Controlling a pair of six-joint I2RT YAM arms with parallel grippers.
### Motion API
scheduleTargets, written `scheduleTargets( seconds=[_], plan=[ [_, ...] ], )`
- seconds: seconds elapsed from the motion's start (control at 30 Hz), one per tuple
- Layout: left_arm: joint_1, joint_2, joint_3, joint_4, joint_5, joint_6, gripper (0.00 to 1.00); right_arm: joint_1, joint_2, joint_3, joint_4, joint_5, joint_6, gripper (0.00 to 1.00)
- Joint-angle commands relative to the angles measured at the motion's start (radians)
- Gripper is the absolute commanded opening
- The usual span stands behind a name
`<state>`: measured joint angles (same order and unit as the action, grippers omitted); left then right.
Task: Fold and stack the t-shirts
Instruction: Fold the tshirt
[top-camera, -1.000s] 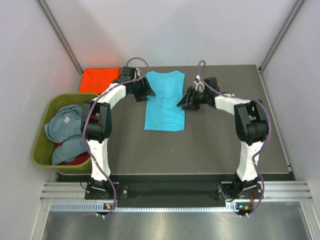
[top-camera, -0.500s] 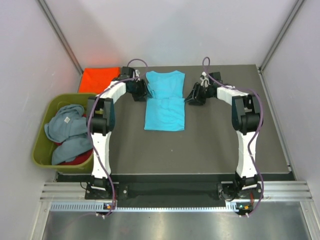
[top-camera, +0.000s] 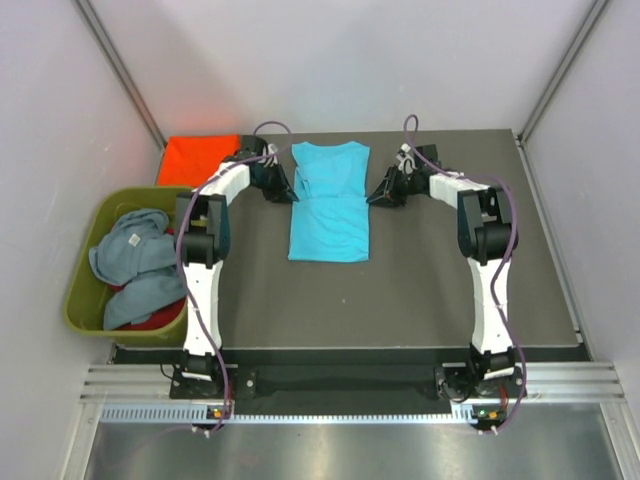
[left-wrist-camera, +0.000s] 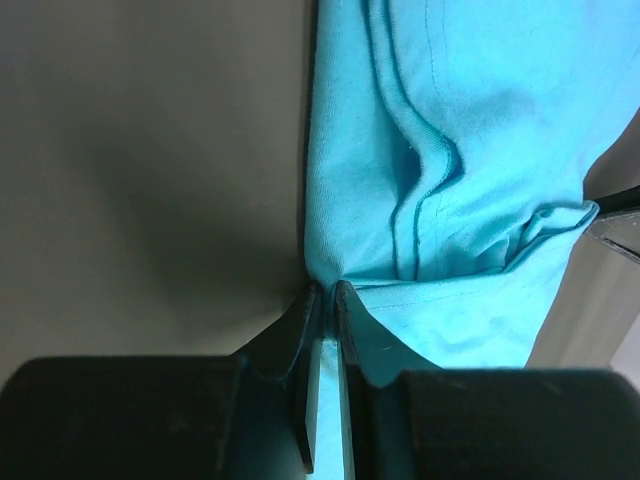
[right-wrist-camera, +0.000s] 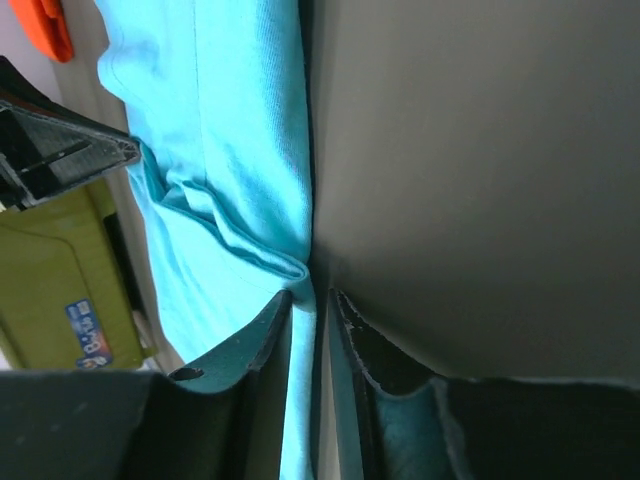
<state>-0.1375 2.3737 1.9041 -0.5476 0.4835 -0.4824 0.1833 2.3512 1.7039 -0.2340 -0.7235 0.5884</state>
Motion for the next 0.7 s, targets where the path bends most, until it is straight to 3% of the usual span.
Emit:
scheduleTargets(
  seconds=[0.0,0.07,0.1,0.13,0.23,0.33,0.47,0.6,0.63,0.67],
  plan=[
    [0.022,0.035,0.032,-0.035,-0.029,0.008,0.14,0.01,0.036,0.034,0.048,0.019,0.043,0.2],
    [0.026,0.038,0.038,-0.029,-0.026,0.008,0.19,0.012,0.051,0.06,0.044,0.024,0.057,0.17],
    [0.024,0.036,0.041,-0.023,-0.016,0.01,0.24,0.013,0.056,0.069,0.041,0.032,0.063,0.16],
    [0.026,0.035,0.05,-0.025,-0.02,0.013,0.35,0.012,0.059,0.086,0.035,0.038,0.067,0.16],
    [0.026,0.016,0.064,-0.038,-0.039,0.022,0.47,0.013,0.05,0.131,-0.043,0.094,0.032,0.18],
    [0.024,-0.033,0.066,-0.07,-0.063,0.024,0.55,0.005,0.008,0.161,-0.152,0.205,0.001,0.52],
    [0.022,-0.149,-0.006,-0.089,-0.121,0.013,0.56,-0.002,-0.085,0.139,-0.254,0.32,-0.025,0.64],
    [0.021,-0.354,-0.228,-0.034,-0.125,-0.037,0.55,0.004,-0.267,-0.036,-0.275,0.371,-0.021,0.7],
    [0.015,-0.391,-0.276,-0.019,-0.118,-0.048,0.55,0.008,-0.303,-0.073,-0.278,0.387,-0.024,0.99],
    [0.009,-0.431,-0.322,-0.005,-0.117,-0.059,0.54,0.016,-0.341,-0.113,-0.278,0.404,-0.025,1.0]
  ],
)
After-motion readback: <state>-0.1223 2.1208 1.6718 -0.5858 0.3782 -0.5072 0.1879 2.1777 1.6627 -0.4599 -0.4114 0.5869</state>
